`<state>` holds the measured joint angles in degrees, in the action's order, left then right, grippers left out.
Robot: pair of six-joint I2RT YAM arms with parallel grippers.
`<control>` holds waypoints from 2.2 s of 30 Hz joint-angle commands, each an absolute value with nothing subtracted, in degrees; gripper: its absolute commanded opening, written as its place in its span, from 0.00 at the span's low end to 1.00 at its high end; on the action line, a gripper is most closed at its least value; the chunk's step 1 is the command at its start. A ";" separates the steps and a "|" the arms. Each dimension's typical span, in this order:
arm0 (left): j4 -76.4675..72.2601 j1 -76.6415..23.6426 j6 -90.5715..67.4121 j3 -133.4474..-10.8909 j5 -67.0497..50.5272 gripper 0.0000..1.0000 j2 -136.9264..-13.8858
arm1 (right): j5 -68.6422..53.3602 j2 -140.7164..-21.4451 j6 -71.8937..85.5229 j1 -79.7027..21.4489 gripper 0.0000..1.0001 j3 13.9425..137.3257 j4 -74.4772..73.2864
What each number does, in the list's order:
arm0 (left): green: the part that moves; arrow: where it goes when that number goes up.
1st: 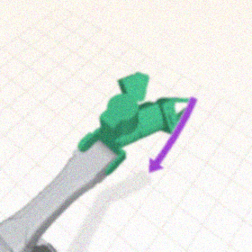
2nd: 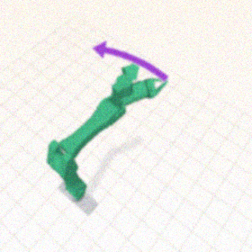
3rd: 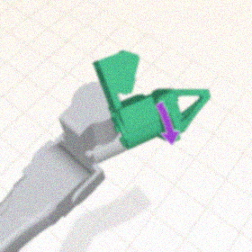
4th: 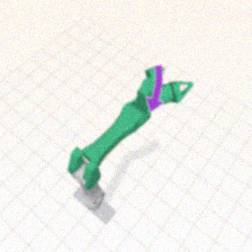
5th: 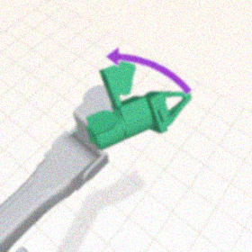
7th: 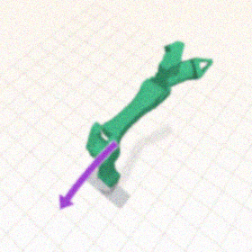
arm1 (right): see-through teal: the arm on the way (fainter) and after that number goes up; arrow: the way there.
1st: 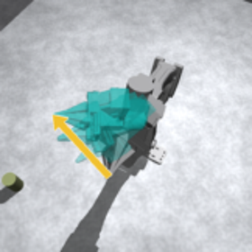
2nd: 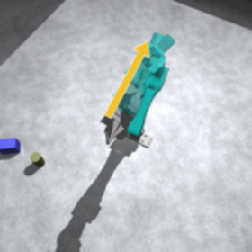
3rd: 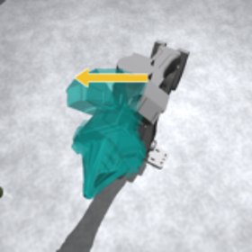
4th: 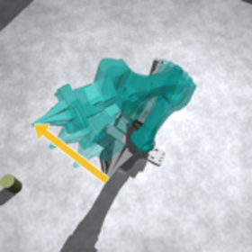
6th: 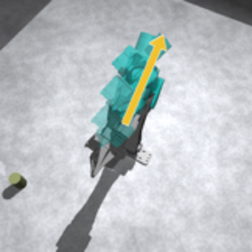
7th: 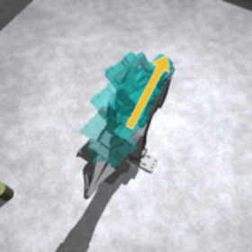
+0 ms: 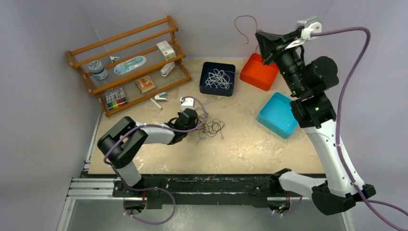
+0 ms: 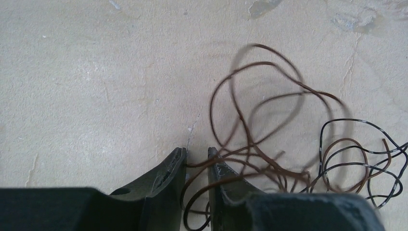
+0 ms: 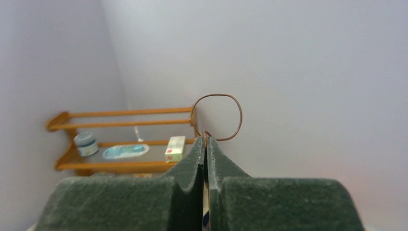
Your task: Untangle the cables
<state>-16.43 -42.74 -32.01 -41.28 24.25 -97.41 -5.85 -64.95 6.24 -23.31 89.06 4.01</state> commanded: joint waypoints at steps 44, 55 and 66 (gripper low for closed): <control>16.12 -41.51 -26.05 -53.93 25.85 0.56 -71.69 | 10.54 -84.46 6.93 -9.14 0.00 97.66 0.07; 17.78 -41.44 -23.11 -57.47 26.05 0.56 -73.29 | 8.40 -100.63 6.29 -1.34 0.00 111.26 3.53; 16.34 -41.47 -24.76 -56.03 25.05 0.56 -74.34 | 2.42 -115.25 4.51 2.26 0.00 122.79 1.89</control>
<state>18.50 -41.76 -24.45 -55.20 25.71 -73.73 6.20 -113.91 5.72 1.93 118.56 0.12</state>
